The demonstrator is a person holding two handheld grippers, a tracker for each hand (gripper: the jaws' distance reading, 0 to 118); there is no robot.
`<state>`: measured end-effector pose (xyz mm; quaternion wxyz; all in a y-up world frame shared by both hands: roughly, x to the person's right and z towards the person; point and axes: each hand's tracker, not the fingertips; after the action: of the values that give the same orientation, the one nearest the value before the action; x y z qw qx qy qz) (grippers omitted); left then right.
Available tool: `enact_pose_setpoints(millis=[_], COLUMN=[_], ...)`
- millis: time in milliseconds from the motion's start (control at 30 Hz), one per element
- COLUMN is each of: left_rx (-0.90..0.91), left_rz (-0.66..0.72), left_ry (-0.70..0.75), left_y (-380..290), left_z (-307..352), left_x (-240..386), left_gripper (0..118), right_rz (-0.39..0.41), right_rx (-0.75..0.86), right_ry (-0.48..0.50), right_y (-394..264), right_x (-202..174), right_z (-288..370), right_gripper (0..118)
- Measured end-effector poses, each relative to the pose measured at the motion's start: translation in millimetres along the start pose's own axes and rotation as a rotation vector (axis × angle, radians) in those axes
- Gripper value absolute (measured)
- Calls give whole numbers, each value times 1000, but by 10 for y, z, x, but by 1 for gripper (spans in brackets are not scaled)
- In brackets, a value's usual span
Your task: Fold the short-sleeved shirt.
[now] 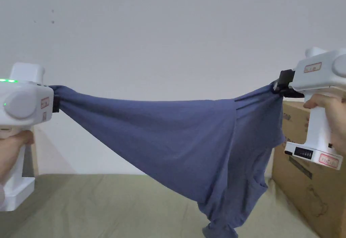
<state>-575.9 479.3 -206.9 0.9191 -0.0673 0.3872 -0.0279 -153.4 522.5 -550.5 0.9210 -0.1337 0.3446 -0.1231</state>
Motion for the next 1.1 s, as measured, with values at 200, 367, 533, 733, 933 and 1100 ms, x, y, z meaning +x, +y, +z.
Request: enact_pose_setpoints(millis=[200, 367, 533, 733, 933, 1100], left_rx=[-17, -30, -47, -63, 22, 124], left_rz=[48, 36, 28, 7, 55, 42], left_ry=[-26, -25, -18, 16, 32, 62], left_y=[65, 83, 114, 265, 503, 357], left_z=[-202, -423, -833, -1542, -2142, -2359], left_x=[115, 210, 188, 282, 331, 383], left_gripper=[3, 3, 3, 3, 3, 3], right_rz=[-28, -32, -36, -27, 0, -18], right_rx=[9, -11, -42, -34, 20, 85], right_ry=[-8, -29, -37, -40, -44, 0], right_y=[-1, -64, -101, 91, 346, 348], right_x=[125, 186, 230, 123, 14, 49], right_z=[9, -195, -570, -1214, -1727, -1870], right_gripper=[1, 1, 1, 1, 1, 1])
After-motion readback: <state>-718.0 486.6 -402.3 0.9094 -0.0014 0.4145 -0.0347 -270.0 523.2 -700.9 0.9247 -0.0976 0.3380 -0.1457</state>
